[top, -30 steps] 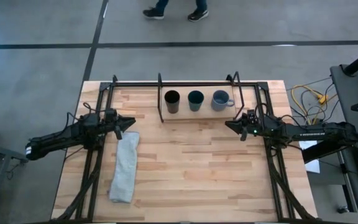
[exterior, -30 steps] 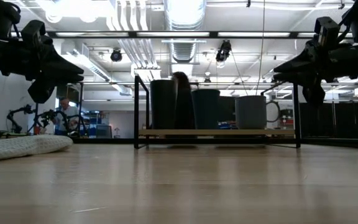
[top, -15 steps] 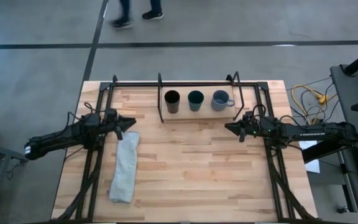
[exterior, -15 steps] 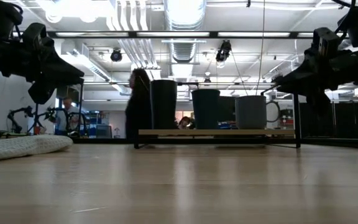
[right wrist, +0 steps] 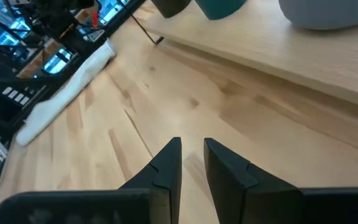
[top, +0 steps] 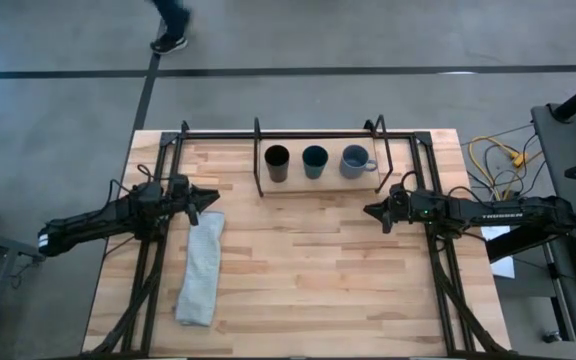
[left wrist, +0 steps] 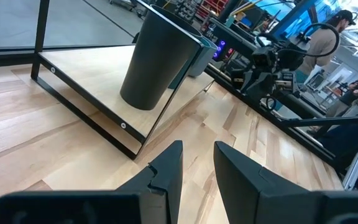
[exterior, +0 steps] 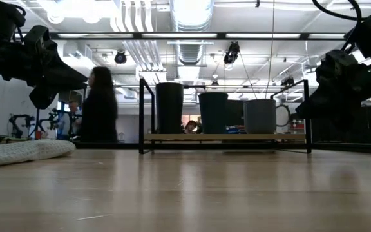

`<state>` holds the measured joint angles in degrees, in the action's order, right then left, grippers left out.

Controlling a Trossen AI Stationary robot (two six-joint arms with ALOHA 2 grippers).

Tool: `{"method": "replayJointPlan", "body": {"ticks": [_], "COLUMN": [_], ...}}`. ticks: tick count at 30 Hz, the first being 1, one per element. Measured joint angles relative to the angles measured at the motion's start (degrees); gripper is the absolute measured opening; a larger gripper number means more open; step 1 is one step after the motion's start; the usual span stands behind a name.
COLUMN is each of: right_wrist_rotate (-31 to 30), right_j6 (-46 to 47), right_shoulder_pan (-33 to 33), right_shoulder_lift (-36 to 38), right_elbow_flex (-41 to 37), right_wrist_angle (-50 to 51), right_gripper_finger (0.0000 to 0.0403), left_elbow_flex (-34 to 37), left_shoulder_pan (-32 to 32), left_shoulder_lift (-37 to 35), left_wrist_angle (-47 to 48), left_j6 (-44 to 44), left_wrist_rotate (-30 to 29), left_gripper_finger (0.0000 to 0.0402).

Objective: Stack small to large cups/mugs on shelf
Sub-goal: Return to Home Position

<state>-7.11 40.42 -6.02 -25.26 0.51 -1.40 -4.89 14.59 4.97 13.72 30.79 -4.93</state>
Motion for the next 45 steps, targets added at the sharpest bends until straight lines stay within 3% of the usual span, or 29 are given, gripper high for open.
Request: {"method": "replayJointPlan", "body": {"ticks": [24,37,45], "right_wrist_rotate": [0.00,0.00,0.00], "right_j6": [-0.36,-0.39,-0.41], "right_shoulder_pan": [0.00,0.00,0.00], "right_shoulder_lift": [1.21,15.21,21.17], "right_elbow_flex": [0.02,0.02,0.04], "right_wrist_angle": [-0.08,-0.10,-0.09], "right_gripper_finger": [0.0063,0.0063,0.0063], "left_elbow_flex": [1.40,1.64,4.55], "left_shoulder_pan": [0.00,0.00,0.02], "left_shoulder_lift": [0.59,-3.22,-3.45], "left_wrist_angle": [-6.63,-6.94,-16.44], "left_j6": [0.09,0.07,0.04], "left_wrist_rotate": [0.06,0.06,0.00], "left_gripper_finger": [0.0077,0.0077,0.0077]}}
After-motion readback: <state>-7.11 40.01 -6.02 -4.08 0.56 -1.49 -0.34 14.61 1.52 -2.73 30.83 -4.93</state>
